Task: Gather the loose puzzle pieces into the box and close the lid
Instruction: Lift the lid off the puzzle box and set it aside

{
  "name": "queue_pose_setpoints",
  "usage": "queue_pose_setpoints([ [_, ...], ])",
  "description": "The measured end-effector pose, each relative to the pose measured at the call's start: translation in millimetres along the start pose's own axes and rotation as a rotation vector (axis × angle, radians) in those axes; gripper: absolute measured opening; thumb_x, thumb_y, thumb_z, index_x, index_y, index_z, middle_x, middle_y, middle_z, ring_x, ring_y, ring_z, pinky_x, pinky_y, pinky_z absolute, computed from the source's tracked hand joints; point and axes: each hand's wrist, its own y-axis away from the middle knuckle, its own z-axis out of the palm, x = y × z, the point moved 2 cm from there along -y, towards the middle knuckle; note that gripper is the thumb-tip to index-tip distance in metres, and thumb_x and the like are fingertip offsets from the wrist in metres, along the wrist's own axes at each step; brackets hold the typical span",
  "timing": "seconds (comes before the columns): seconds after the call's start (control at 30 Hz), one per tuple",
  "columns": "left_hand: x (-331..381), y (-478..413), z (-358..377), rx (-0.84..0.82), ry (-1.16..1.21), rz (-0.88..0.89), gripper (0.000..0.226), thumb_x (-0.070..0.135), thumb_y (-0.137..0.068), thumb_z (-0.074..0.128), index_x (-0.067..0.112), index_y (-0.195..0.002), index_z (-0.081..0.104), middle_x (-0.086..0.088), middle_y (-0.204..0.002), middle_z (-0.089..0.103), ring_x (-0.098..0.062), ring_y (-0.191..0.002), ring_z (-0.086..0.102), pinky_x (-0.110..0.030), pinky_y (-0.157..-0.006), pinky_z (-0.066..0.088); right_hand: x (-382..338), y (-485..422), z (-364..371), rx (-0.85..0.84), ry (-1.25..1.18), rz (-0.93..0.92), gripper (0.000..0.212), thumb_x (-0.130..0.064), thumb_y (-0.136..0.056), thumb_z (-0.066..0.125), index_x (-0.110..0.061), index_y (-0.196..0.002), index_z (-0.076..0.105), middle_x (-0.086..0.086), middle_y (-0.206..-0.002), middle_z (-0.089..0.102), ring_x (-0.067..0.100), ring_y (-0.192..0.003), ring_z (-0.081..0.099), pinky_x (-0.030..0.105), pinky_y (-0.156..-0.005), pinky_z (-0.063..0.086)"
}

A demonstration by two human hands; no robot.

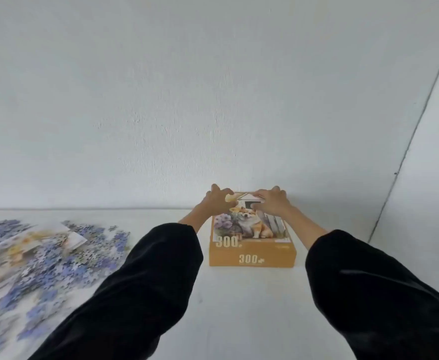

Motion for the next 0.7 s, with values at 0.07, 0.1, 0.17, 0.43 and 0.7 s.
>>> queue_pose_setpoints([
  [0.07, -8.4, 4.7, 19.3, -0.073, -0.009, -0.09, 0.056, 0.048, -0.091, 0.05, 0.025, -0.141, 0.036, -0.02, -0.146, 0.014, -0.041, -0.133, 0.025, -0.049, -0.109, 0.027, 14.3, 7.6, 13.4, -0.045, 0.022, 0.05, 0.045, -0.046, -0.088, 0.05, -0.034, -0.131, 0.045, 0.018, -0.14, 0.028, 0.036, -0.13, 0.02, 0.041, -0.102, 0.028],
  [0.1, -14.7, 5.7, 30.5, -0.099, -0.021, -0.123, 0.059, 0.05, -0.091, 0.049, 0.026, -0.142, 0.032, -0.02, -0.148, 0.01, -0.042, -0.134, 0.023, -0.051, -0.109, 0.026, 22.9, 11.3, 22.9, -0.067, 0.002, 0.075, 0.045, -0.046, -0.089, 0.049, -0.036, -0.132, 0.043, 0.018, -0.142, 0.027, 0.036, -0.131, 0.018, 0.041, -0.102, 0.027],
  [0.17, -21.5, 9.4, 44.8, -0.129, -0.015, -0.143, 0.064, 0.054, -0.089, 0.048, 0.026, -0.144, 0.028, -0.02, -0.148, 0.01, -0.043, -0.135, 0.023, -0.052, -0.11, 0.026, 31.4, 20.7, 36.5, -0.108, -0.065, 0.087, 0.049, -0.046, -0.089, 0.05, -0.036, -0.136, 0.038, 0.018, -0.141, 0.031, 0.036, -0.132, 0.016, 0.041, -0.102, 0.024],
  [0.43, -26.7, 13.5, 57.0, -0.085, 0.184, -0.151, 0.069, 0.049, -0.087, 0.055, 0.025, -0.145, 0.027, -0.02, -0.146, 0.015, -0.039, -0.13, 0.034, -0.041, -0.108, 0.03, 30.7, 30.7, 42.3, -0.029, -0.202, 0.094, 0.051, -0.043, -0.088, 0.055, -0.034, -0.136, 0.04, 0.017, -0.141, 0.038, 0.032, -0.135, 0.019, 0.039, -0.104, 0.021],
  [0.7, -29.0, 23.9, 57.5, -0.035, 0.233, -0.135, 0.074, 0.047, -0.086, 0.059, 0.017, -0.146, 0.028, -0.018, -0.147, 0.02, -0.031, -0.135, 0.029, -0.037, -0.108, 0.029, 26.2, 37.2, 42.8, 0.008, -0.382, 0.16, 0.05, -0.03, -0.08, 0.069, -0.027, -0.127, 0.053, 0.017, -0.14, 0.034, 0.036, -0.129, 0.031, 0.041, -0.107, 0.028],
])
